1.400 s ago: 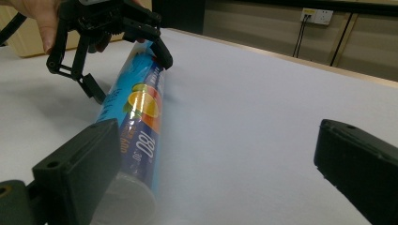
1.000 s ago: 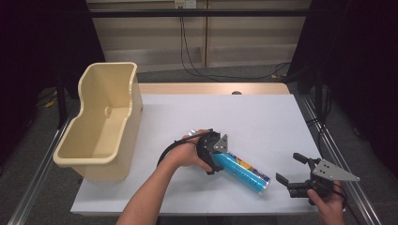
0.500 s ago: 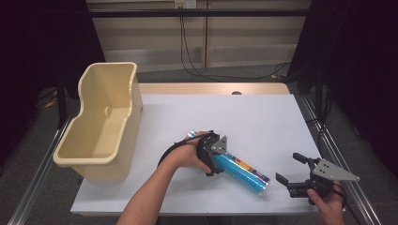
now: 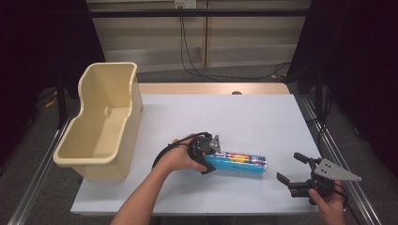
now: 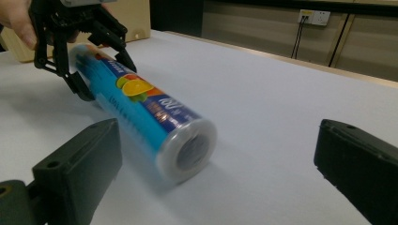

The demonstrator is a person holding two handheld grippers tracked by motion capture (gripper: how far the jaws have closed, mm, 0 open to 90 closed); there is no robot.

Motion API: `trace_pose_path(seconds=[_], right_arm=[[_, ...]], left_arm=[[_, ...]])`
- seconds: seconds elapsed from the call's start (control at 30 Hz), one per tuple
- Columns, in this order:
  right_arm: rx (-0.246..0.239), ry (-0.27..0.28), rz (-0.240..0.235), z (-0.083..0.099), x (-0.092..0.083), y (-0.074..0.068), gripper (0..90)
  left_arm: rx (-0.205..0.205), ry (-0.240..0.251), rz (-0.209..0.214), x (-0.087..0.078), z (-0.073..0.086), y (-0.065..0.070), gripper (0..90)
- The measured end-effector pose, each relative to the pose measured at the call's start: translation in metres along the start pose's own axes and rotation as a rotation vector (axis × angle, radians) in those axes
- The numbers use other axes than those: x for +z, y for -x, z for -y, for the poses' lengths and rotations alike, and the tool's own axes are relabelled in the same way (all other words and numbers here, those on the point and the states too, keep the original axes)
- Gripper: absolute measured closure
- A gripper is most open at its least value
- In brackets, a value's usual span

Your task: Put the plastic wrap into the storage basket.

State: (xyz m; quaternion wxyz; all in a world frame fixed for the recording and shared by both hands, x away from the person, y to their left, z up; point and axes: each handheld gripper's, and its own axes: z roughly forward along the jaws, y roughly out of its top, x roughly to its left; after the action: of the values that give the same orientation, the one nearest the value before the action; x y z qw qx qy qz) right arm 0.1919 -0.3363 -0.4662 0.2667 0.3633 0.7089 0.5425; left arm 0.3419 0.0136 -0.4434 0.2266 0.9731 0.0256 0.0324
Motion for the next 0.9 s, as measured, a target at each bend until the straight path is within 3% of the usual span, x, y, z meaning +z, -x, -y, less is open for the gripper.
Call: trace_pose_path(seconds=[0.07,0.17,0.3,0.47,0.5,0.73,0.9], right_arm=[[0.001,-0.001,-0.001,0.000,0.001,0.000,0.8],[-0.003,0.001,-0.002,-0.001,0.001,0.000,0.9],[-0.001,0.001,-0.002,-0.001,0.001,0.000,0.8],[0.002,0.004,-0.001,-0.002,0.001,-0.001,0.8],[0.000,0.002,-0.001,-0.002,0.001,-0.001,0.9],[0.001,0.005,-0.003,-0.002,0.003,-0.001,0.8],[-0.001,0.002,-0.007,-0.002,0.004,-0.002,0.8]], left_arm=[[-0.087,-0.015,0.031,-0.005,0.006,-0.002,27.9],[-0.169,-0.020,0.048,-0.013,0.018,0.000,30.3],[-0.185,-0.031,0.056,-0.019,0.027,0.002,31.5],[-0.205,-0.060,0.067,-0.018,0.022,0.000,31.0],[-0.193,-0.073,0.067,-0.018,0.021,0.000,31.1],[-0.212,-0.077,0.065,-0.015,0.018,-0.002,30.5],[-0.202,-0.074,0.063,-0.011,0.014,-0.003,30.2]])
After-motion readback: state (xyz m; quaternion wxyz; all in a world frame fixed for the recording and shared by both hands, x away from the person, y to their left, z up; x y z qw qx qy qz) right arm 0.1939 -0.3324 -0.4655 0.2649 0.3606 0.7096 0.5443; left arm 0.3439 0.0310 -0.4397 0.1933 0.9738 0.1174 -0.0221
